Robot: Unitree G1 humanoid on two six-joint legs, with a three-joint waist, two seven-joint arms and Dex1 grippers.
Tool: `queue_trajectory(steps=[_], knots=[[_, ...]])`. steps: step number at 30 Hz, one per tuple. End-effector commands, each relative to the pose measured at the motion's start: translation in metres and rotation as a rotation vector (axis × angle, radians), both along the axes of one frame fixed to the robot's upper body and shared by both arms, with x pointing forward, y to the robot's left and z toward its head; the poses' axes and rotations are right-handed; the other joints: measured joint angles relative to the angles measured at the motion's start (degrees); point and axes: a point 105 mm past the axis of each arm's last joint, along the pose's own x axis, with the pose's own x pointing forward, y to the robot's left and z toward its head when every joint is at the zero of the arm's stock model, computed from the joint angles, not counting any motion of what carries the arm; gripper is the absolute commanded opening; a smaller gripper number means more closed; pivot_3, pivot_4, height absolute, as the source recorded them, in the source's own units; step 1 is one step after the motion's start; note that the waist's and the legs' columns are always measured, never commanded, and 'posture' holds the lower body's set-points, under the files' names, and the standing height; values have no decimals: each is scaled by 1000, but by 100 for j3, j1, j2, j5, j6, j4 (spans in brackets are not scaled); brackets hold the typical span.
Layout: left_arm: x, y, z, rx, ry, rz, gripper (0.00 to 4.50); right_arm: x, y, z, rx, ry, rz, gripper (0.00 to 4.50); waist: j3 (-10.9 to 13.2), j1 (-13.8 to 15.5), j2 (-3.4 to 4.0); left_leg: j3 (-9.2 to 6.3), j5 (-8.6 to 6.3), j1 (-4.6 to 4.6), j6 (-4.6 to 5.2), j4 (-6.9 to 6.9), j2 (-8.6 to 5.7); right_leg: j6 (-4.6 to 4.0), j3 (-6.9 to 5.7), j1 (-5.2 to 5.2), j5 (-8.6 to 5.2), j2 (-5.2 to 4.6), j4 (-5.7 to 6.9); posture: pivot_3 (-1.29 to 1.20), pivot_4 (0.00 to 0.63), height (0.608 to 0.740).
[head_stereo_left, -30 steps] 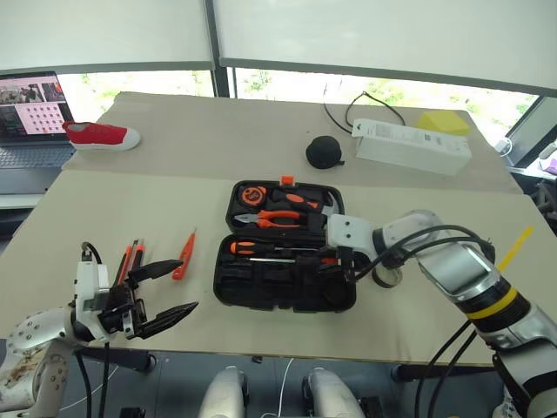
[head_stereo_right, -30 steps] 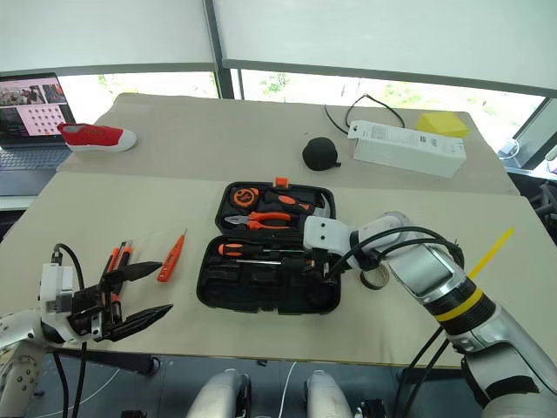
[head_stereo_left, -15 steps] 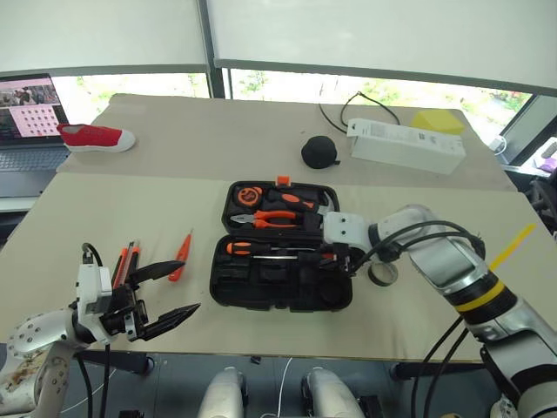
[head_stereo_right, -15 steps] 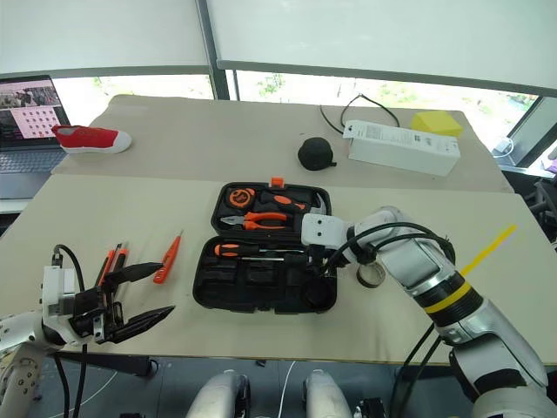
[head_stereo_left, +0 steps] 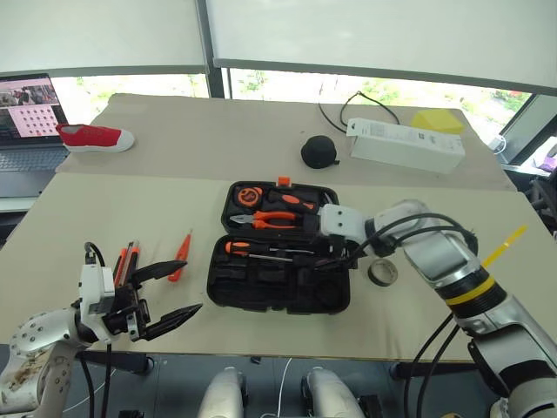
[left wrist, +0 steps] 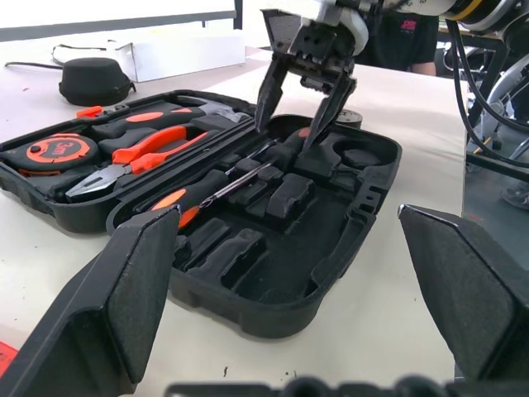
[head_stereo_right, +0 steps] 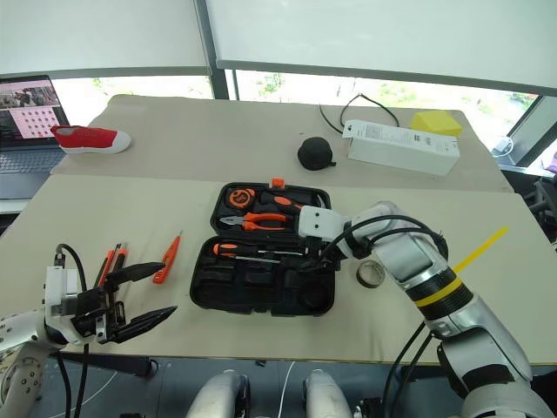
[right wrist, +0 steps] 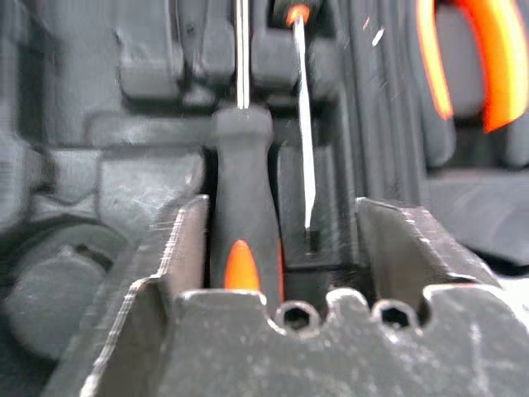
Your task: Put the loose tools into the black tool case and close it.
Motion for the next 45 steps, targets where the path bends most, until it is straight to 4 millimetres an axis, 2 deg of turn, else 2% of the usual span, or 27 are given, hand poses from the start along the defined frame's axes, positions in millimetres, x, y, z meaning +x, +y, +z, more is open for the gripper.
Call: queue_trajectory(steps=[1, 4, 6, 10, 12, 16, 20, 31, 34, 37, 40, 45], knots=[[0, 1, 5, 16, -33, 2, 4500, -8, -3, 36, 148, -56, 97, 3277, 1, 1, 0, 0, 0, 0, 0, 0, 0, 0, 0, 0, 0, -1, 0, 0, 150, 740], [2, 2, 5, 18, -34, 8, 4500, -5, -5, 37, 236, -63, 93, 2522, 0, 0, 0, -1, 0, 2, 0, 0, 0, 0, -1, 3, 0, 0, 0, 0, 150, 740], [4, 3, 5, 18, -35, 11, 4500, -4, 1, 36, 307, -63, 86, 1822, 0, 0, -1, -1, 0, 3, 0, 0, 1, 0, -3, 6, 0, 1, 0, 0, 150, 740], [7, 1, 3, 18, -38, 21, 4500, 3, 12, 11, 329, -59, 57, 433, 0, -12, -1, 1, 0, 2, 0, 0, 1, 0, -2, 4, 0, 4, 4, 0, 150, 740], [8, 1, 3, 19, -39, 24, 4500, 6, 15, -1, 312, -66, 50, 72, 0, -9, 0, 1, 0, 2, 0, 0, 0, 0, -1, 3, 0, 3, 4, 0, 150, 740], [8, 1, 4, 23, -41, 34, 4500, 10, 19, -15, 288, -66, 41, 72, 1, -7, 0, 2, 0, 2, 0, 0, -1, 0, -1, 3, 0, 1, 4, 0, 150, 740], [6, 4, 2, 39, -37, 57, 4500, 6, 22, -31, 246, -29, 55, 72, 0, -6, 0, 2, 0, 3, 0, 0, 0, 0, -2, 4, 0, 1, 6, 0, 150, 740], [8, 7, -3, 54, -23, 93, 4500, 8, 29, -55, 117, -89, 83, 72, -5, -40, -7, 7, 0, 52, -1, -10, 5, -7, -1, 34, -2, 3, 7, 0, 150, 740], [9, 10, -2, 41, -21, 131, 4500, 9, 32, -34, 223, -131, 76, 72, -7, -55, -9, 8, 0, 61, -1, -11, 8, -15, -1, 38, -3, 5, 16, 0, 150, 740], [7, 23, 2, 6, -8, 217, 4500, 10, 24, 1, 385, -218, 66, 72, -5, -59, -10, 7, 0, 57, -1, -11, 8, -18, -1, 31, -5, 5, 22, 0, 150, 740], [1, 46, 3, -13, 2, 363, 4500, -1, 3, 21, 507, -202, 58, 762, 0, -52, -8, 0, 0, 38, -1, -12, 11, -17, -1, 17, -5, 0, 20, 0, 150, 740], [-26, 95, 0, 20, 7, 679, 4500, -21, -35, 32, 606, -234, -12, 2567, -1, -25, -11, -23, -2, 38, -4, -28, 10, -12, -1, 24, -7, -13, -6, 0, 150, 740]])
